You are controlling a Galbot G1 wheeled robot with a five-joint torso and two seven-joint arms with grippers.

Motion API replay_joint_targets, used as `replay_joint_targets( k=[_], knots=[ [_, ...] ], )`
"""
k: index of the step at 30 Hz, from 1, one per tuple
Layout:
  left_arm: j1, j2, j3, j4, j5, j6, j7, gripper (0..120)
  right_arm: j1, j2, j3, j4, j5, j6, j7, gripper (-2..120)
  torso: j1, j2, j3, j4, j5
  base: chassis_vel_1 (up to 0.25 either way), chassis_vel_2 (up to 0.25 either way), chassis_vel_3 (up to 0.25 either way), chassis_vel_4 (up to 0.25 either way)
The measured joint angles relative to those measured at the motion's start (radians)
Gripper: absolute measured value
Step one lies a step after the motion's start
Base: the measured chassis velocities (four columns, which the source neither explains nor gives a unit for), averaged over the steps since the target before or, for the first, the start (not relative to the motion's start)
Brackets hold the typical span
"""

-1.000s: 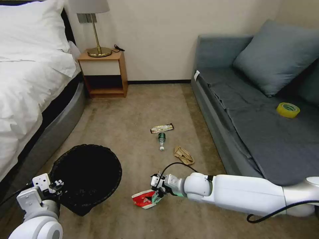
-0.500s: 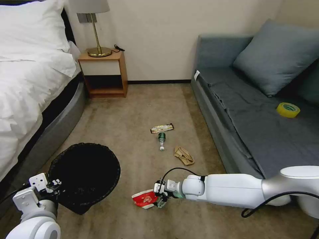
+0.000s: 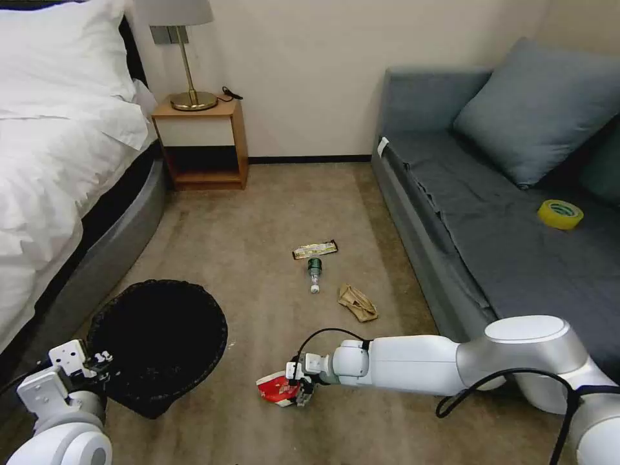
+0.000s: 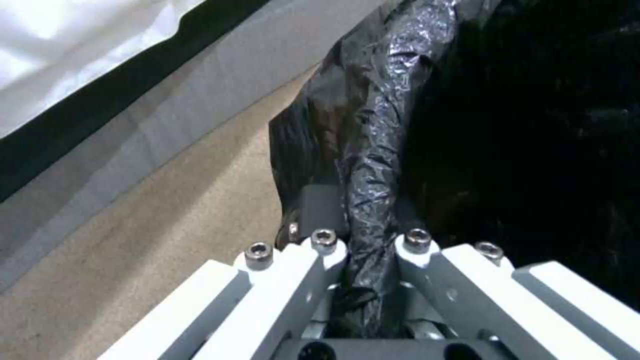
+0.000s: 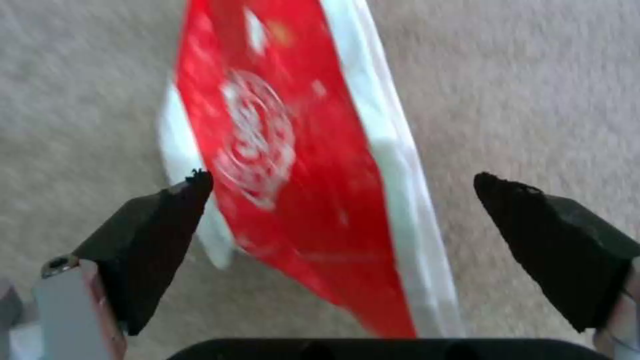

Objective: Pick up the trash bin, then pick up the garbage on the floor and place it into the trash bin.

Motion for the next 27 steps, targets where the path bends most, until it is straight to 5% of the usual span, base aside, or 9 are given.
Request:
replay_joint_targets(
  k=[12, 14, 27],
  knots=[
    [0.001, 0.000, -0.003, -0.003, 0.001, 0.000, 0.001, 3, -0.013, -0.008, 0.021, -0.040, -0.027, 0.023, -0.019, 90, 0.000, 0.000, 0.000, -0.0001, 0.0001, 0.000, 0.000, 0.000, 0.000],
    [0.001, -0.003, 0.001, -0.008, 0.004, 0.000, 0.001, 3, -0.009, -0.023, 0.023, -0.024, -0.038, 0.036, -0.025, 75, 0.000, 0.000, 0.000, 0.0000, 0.0001, 0.000, 0.000, 0.000, 0.000],
    [0.007, -0.006, 0.002, -0.010, 0.007, -0.002, 0.001, 3, -0.005, -0.050, 0.006, 0.018, -0.056, 0.100, -0.028, 28, 0.000, 0.000, 0.000, 0.0000, 0.0002, 0.000, 0.000, 0.000, 0.000]
  ],
)
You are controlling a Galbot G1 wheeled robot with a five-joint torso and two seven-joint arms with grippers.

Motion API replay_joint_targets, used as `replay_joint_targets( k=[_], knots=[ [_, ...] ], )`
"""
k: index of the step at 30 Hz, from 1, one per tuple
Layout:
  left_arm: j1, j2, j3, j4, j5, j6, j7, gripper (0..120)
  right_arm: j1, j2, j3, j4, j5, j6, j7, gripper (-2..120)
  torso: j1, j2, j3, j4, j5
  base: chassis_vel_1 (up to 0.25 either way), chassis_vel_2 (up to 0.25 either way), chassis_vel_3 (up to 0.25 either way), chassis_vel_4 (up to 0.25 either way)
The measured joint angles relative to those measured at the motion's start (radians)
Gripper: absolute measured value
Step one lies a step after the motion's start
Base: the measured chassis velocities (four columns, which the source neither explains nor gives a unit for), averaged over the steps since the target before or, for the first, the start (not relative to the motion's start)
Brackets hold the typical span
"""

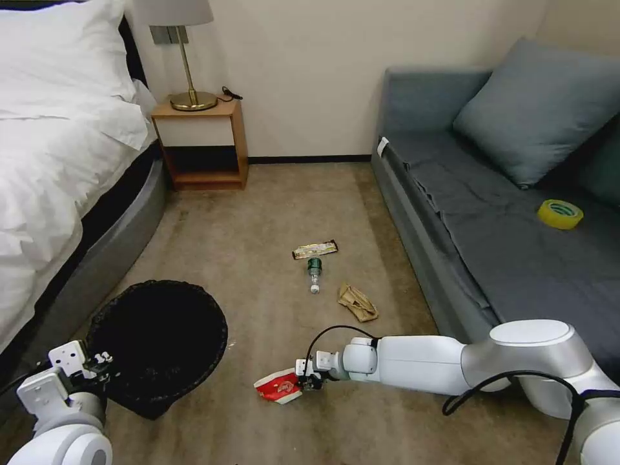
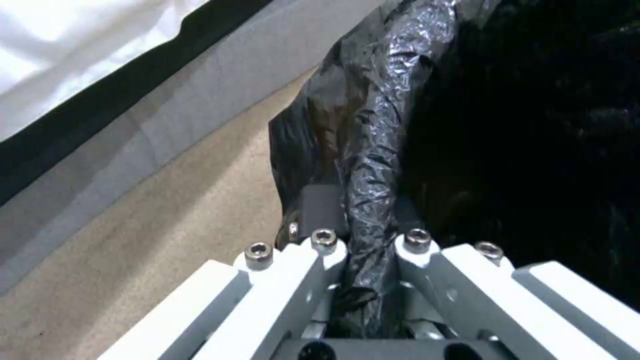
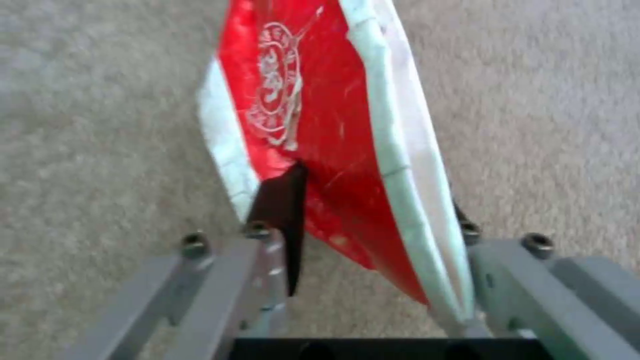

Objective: Pick up the trash bin, then pick up the garbage on the floor and place it into the trash bin.

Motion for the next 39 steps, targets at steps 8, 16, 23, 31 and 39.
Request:
replay_joint_targets(
  k=[8, 16, 23, 31, 39],
  knots=[
    [0.001, -0.003, 0.001, 0.000, 0.004, -0.002, 0.000, 3, 0.003, -0.030, -0.004, 0.016, -0.001, 0.065, 0.004, 1, 0.000, 0.000, 0.000, 0.0000, 0.0000, 0.000, 0.000, 0.000, 0.000],
    [0.001, -0.007, 0.011, 0.003, 0.016, -0.006, 0.000, 3, 0.003, -0.064, 0.003, 0.036, 0.002, 0.124, 0.032, 0, 0.000, 0.000, 0.000, 0.0000, 0.0000, 0.000, 0.000, 0.000, 0.000],
    [0.001, -0.007, 0.018, 0.015, 0.022, -0.013, 0.000, 3, 0.008, -0.166, 0.063, 0.116, 0.003, 0.146, 0.067, 0, 0.000, 0.000, 0.000, 0.0003, 0.0002, 0.000, 0.000, 0.000, 0.000],
    [0.001, -0.009, 0.049, 0.025, 0.036, -0.014, 0.001, 3, -0.020, -0.353, 0.338, 0.342, 0.003, 0.079, 0.161, 0, 0.000, 0.000, 0.000, 0.0000, 0.0004, 0.000, 0.000, 0.000, 0.000],
    [0.002, -0.013, 0.069, 0.022, 0.056, -0.015, 0.002, 3, -0.114, -0.445, 0.672, 0.801, 0.151, -0.050, 0.266, 0, 0.000, 0.000, 0.000, -0.0001, 0.0001, 0.000, 0.000, 0.000, 0.000]
  ],
)
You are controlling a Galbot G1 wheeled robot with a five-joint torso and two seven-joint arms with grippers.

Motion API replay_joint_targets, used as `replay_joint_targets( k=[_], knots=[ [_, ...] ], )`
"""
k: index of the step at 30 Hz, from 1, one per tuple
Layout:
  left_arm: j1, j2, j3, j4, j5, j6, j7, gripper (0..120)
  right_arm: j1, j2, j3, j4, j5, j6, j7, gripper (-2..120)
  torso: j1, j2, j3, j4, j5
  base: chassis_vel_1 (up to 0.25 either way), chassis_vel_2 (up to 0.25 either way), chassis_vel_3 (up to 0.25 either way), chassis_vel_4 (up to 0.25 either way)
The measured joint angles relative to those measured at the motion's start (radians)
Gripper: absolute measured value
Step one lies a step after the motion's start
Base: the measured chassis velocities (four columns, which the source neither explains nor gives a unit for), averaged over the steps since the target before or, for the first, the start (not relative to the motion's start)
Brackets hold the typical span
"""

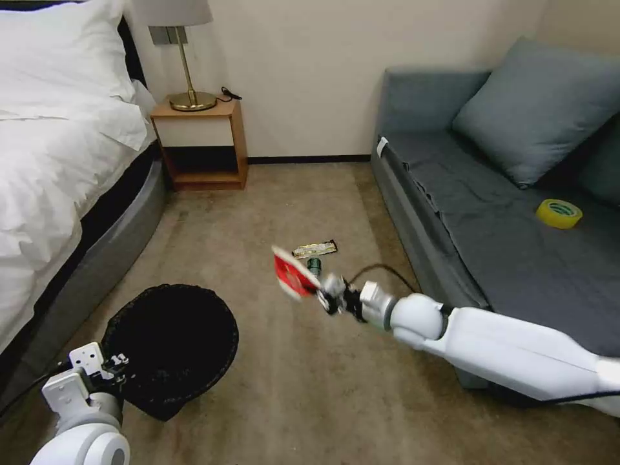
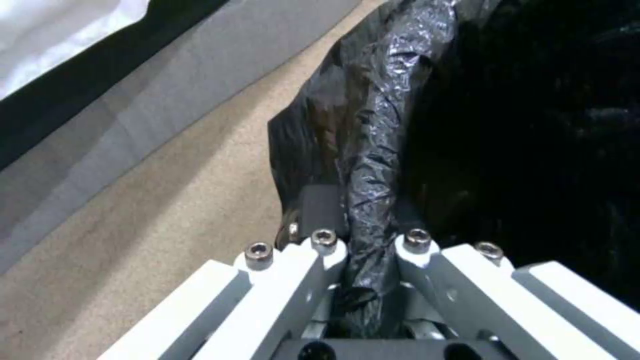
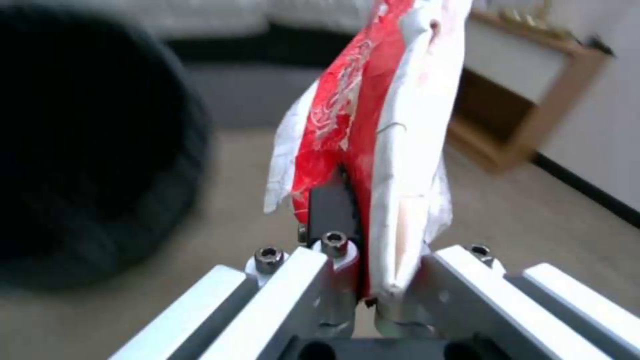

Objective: Pick up the trash bin, then pick up the garbage on the floor and place it into the trash bin.

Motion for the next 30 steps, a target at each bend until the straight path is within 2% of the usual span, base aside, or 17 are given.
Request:
replay_joint_targets(
  k=[2, 4, 6, 8, 10, 12, 14, 15, 16, 19, 22, 24, 26, 27, 30],
  knots=[
    [-0.002, -0.002, 0.002, -0.001, 0.003, 0.000, 0.000, 3, -0.003, 0.010, -0.002, 0.032, 0.013, -0.009, 0.018, 0, 0.000, 0.000, 0.000, 0.0001, -0.0001, 0.000, 0.000, 0.000, 0.000],
    [-0.005, -0.011, 0.011, -0.002, 0.015, 0.001, 0.002, 3, 0.005, 0.061, -0.056, 0.114, 0.049, -0.043, 0.092, 0, 0.000, 0.000, 0.000, 0.0000, -0.0001, 0.000, 0.000, 0.000, 0.000],
    [-0.005, -0.014, 0.012, -0.002, 0.018, 0.001, 0.002, 3, 0.011, 0.076, -0.077, 0.124, 0.058, -0.050, 0.109, 0, 0.000, 0.000, 0.000, -0.0001, -0.0003, 0.000, 0.000, 0.000, 0.000],
    [-0.005, -0.020, 0.014, -0.005, 0.027, 0.002, 0.002, 3, 0.044, 0.153, -0.170, 0.132, 0.078, -0.071, 0.162, 0, 0.000, 0.000, 0.000, 0.0003, -0.0004, 0.000, 0.000, 0.000, 0.000],
    [-0.005, -0.020, 0.013, -0.006, 0.029, 0.002, 0.002, 3, 0.053, 0.171, -0.188, 0.124, 0.081, -0.073, 0.171, 0, 0.000, 0.000, 0.000, 0.0003, -0.0003, 0.000, 0.000, 0.000, 0.000],
    [-0.004, -0.023, 0.013, -0.013, 0.031, 0.003, 0.003, 3, 0.083, 0.244, -0.258, 0.058, 0.081, -0.077, 0.190, 0, 0.000, 0.000, 0.000, 0.0003, -0.0003, 0.000, 0.000, 0.000, 0.000],
    [-0.003, -0.023, 0.013, -0.015, 0.031, 0.003, 0.003, 3, 0.090, 0.261, -0.272, 0.039, 0.078, -0.077, 0.192, 0, 0.000, 0.000, 0.000, 0.0003, -0.0003, 0.000, 0.000, 0.000, 0.000],
    [-0.003, -0.025, 0.012, -0.021, 0.031, 0.004, 0.003, 3, 0.105, 0.317, -0.307, -0.021, 0.065, -0.076, 0.201, 0, 0.000, 0.000, 0.000, 0.0002, -0.0004, 0.000, 0.000, 0.000, 0.000],
    [-0.003, -0.025, 0.012, -0.021, 0.031, 0.004, 0.003, 3, 0.105, 0.317, -0.307, -0.021, 0.065, -0.076, 0.201, 0, 0.000, 0.000, 0.000, 0.0002, -0.0004, 0.000, 0.000, 0.000, 0.000],
    [-0.003, -0.029, 0.012, -0.022, 0.031, 0.004, 0.003, 3, 0.107, 0.402, -0.343, -0.092, 0.054, -0.075, 0.223, 0, 0.000, 0.000, 0.000, 0.0004, -0.0005, 0.000, 0.000, 0.000, 0.000],
    [-0.003, -0.028, 0.011, -0.021, 0.031, 0.004, 0.003, 3, 0.099, 0.444, -0.357, -0.118, 0.045, -0.078, 0.252, 0, 0.000, 0.000, 0.000, 0.0004, -0.0003, 0.000, 0.000, 0.000, 0.000],
    [-0.003, -0.024, 0.009, -0.020, 0.030, 0.004, 0.003, 3, 0.092, 0.456, -0.357, -0.117, 0.044, -0.090, 0.273, 7, 0.000, 0.000, 0.000, 0.0003, -0.0003, 0.000, 0.000, 0.000, 0.000],
    [-0.003, -0.023, 0.009, -0.020, 0.029, 0.004, 0.004, 3, 0.091, 0.456, -0.357, -0.113, 0.044, -0.093, 0.281, 9, 0.000, 0.000, 0.000, 0.0002, -0.0003, 0.000, 0.000, 0.000, 0.000],
    [-0.006, -0.022, 0.009, -0.019, 0.028, 0.004, 0.004, 3, 0.090, 0.453, -0.356, -0.098, 0.046, -0.099, 0.294, 17, 0.000, 0.000, 0.000, 0.0002, -0.0003, 0.000, 0.000, 0.000, 0.000],
    [-0.008, -0.021, 0.010, -0.017, 0.027, 0.004, 0.005, 3, 0.090, 0.445, -0.353, -0.087, 0.046, -0.104, 0.298, 24, 0.000, 0.000, 0.000, 0.0002, -0.0002, 0.000, 0.000, 0.000, 0.000]
  ],
)
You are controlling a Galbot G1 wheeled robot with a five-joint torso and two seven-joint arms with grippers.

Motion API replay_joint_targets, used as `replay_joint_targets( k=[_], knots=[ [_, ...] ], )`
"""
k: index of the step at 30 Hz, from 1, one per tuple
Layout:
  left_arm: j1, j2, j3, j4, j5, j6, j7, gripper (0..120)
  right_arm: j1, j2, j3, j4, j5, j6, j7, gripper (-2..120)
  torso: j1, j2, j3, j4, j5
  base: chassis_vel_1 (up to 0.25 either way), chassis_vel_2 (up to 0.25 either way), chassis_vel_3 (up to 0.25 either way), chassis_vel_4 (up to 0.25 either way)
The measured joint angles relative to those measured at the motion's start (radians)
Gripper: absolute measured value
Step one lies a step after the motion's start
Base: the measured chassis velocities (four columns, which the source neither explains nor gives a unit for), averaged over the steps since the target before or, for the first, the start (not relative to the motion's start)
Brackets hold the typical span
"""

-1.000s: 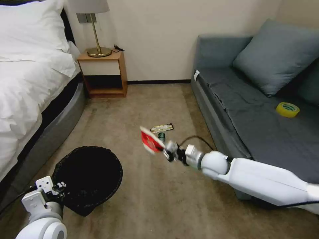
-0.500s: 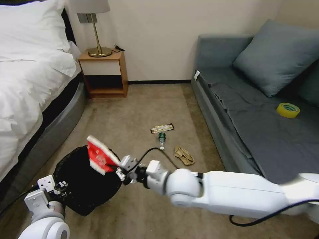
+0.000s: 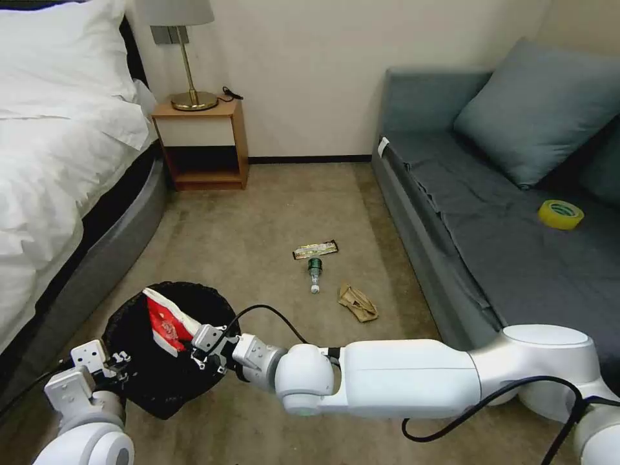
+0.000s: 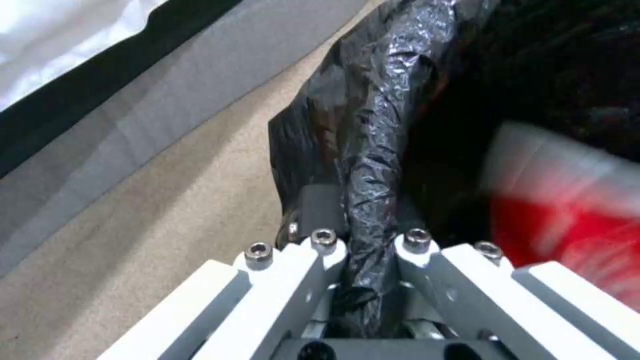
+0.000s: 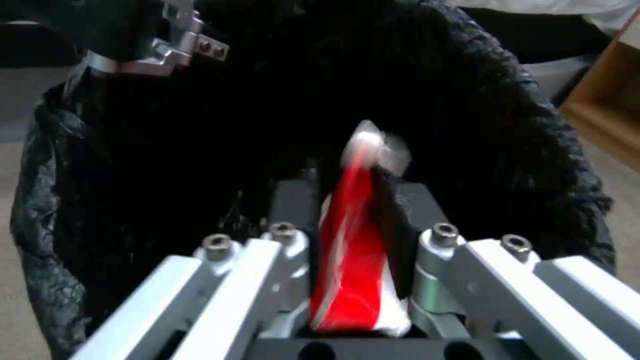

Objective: Pick up the trash bin, then pick up the garbage on the floor and place it into the trash bin.

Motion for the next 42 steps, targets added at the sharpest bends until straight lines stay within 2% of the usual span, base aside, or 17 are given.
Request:
replay_joint_targets(
  k=[2, 5, 8, 10, 11, 12, 15, 16, 20, 22, 24, 26, 28, 31, 32, 36, 42],
  knots=[
    [-0.001, 0.000, 0.002, 0.001, 0.000, 0.000, 0.001, 3, 0.000, -0.009, 0.003, 0.006, 0.000, -0.002, 0.005, 36, 0.000, 0.000, 0.000, -0.0001, 0.0000, 0.000, 0.000, 0.000, 0.000],
    [-0.002, 0.001, 0.003, 0.002, -0.001, 0.000, 0.001, 3, -0.002, -0.014, 0.006, 0.008, 0.000, -0.002, 0.009, 41, 0.000, 0.000, 0.000, -0.0001, 0.0000, 0.000, 0.000, 0.000, 0.000],
    [-0.003, 0.002, 0.001, 0.001, -0.003, 0.000, 0.002, 3, -0.022, -0.060, 0.079, 0.043, -0.005, -0.002, 0.034, 59, 0.000, 0.000, 0.000, 0.0001, 0.0001, 0.000, 0.000, 0.000, 0.000],
    [-0.003, 0.002, 0.001, 0.001, -0.003, 0.000, 0.002, 3, -0.028, -0.074, 0.102, 0.051, -0.008, -0.002, 0.037, 61, 0.000, 0.000, 0.000, 0.0003, 0.0002, 0.000, 0.000, 0.000, 0.000],
    [-0.003, 0.002, 0.000, 0.001, -0.003, 0.000, 0.002, 3, -0.070, -0.158, 0.242, 0.097, -0.027, 0.007, 0.043, 67, 0.000, 0.000, 0.000, 0.0001, 0.0003, 0.000, 0.000, 0.000, 0.000],
    [-0.003, 0.003, 0.000, 0.002, -0.002, -0.001, 0.002, 3, -0.092, -0.187, 0.296, 0.114, -0.035, 0.011, 0.042, 69, 0.000, 0.000, 0.000, 0.0001, 0.0003, 0.000, 0.000, 0.000, 0.000],
    [-0.003, 0.003, 0.000, 0.002, -0.002, -0.002, 0.002, 3, -0.098, -0.195, 0.312, 0.119, -0.037, 0.014, 0.042, 69, 0.000, 0.000, 0.000, 0.0000, 0.0003, 0.000, 0.000, 0.000, 0.000],
    [-0.002, 0.002, 0.000, 0.004, -0.001, -0.004, 0.003, 3, -0.152, -0.249, 0.431, 0.159, -0.065, 0.028, 0.038, 84, 0.000, 0.000, 0.000, -0.0005, 0.0003, 0.000, 0.000, 0.000, 0.000],
    [0.000, 0.002, 0.001, 0.004, 0.001, -0.008, 0.006, 3, -0.238, -0.298, 0.552, 0.204, -0.120, 0.040, 0.029, 94, 0.000, 0.000, 0.000, -0.0007, 0.0004, 0.000, 0.000, 0.000, 0.000],
    [0.003, 0.000, -0.002, 0.002, 0.003, -0.013, 0.008, 2, -0.482, -0.384, 0.845, 0.331, -0.249, 0.057, 0.044, 99, 0.000, 0.000, 0.000, 0.0002, 0.0000, 0.000, 0.000, 0.000, 0.000],
    [0.003, -0.001, -0.002, 0.001, 0.003, -0.015, 0.009, 2, -0.559, -0.396, 0.912, 0.360, -0.277, 0.055, 0.058, 99, 0.000, 0.000, 0.000, -0.0003, 0.0002, 0.000, 0.000, 0.000, 0.000],
    [0.004, -0.004, -0.003, -0.001, 0.009, -0.027, 0.012, 2, -0.922, -0.352, 1.244, 0.474, -0.428, 0.028, 0.107, 100, 0.000, 0.000, 0.000, -0.0003, 0.0004, 0.000, 0.000, 0.000, 0.000],
    [0.004, -0.004, -0.004, 0.000, 0.010, -0.028, 0.012, 2, -0.980, -0.332, 1.286, 0.489, -0.463, 0.027, 0.109, 100, 0.000, 0.000, 0.000, -0.0002, 0.0006, 0.000, 0.000, 0.000, 0.000],
    [0.006, -0.003, -0.010, -0.001, 0.010, -0.033, 0.015, 2, -1.259, -0.197, 1.407, 0.573, -0.635, 0.026, 0.116, 100, 0.000, 0.000, 0.000, -0.0005, 0.0002, 0.000, 0.000, 0.000, 0.000],
    [0.006, -0.003, -0.010, -0.001, 0.010, -0.033, 0.015, 2, -1.259, -0.197, 1.407, 0.573, -0.635, 0.026, 0.116, 100, 0.000, 0.000, 0.000, -0.0005, 0.0002, 0.000, 0.000, 0.000, 0.000],
    [0.008, -0.005, -0.012, -0.006, 0.010, -0.035, 0.015, 2, -1.381, -0.035, 1.409, 0.582, -0.778, 0.087, 0.100, 100, 0.000, 0.000, 0.000, -0.0002, 0.0000, 0.000, 0.000, 0.000, 0.000],
    [0.010, -0.009, -0.011, -0.006, 0.010, -0.038, 0.015, 2, -1.395, -0.008, 1.384, 0.545, -0.805, 0.121, 0.084, 100, 0.000, 0.000, 0.000, 0.0000, -0.0001, 0.000, 0.000, 0.000, 0.000]
  ],
)
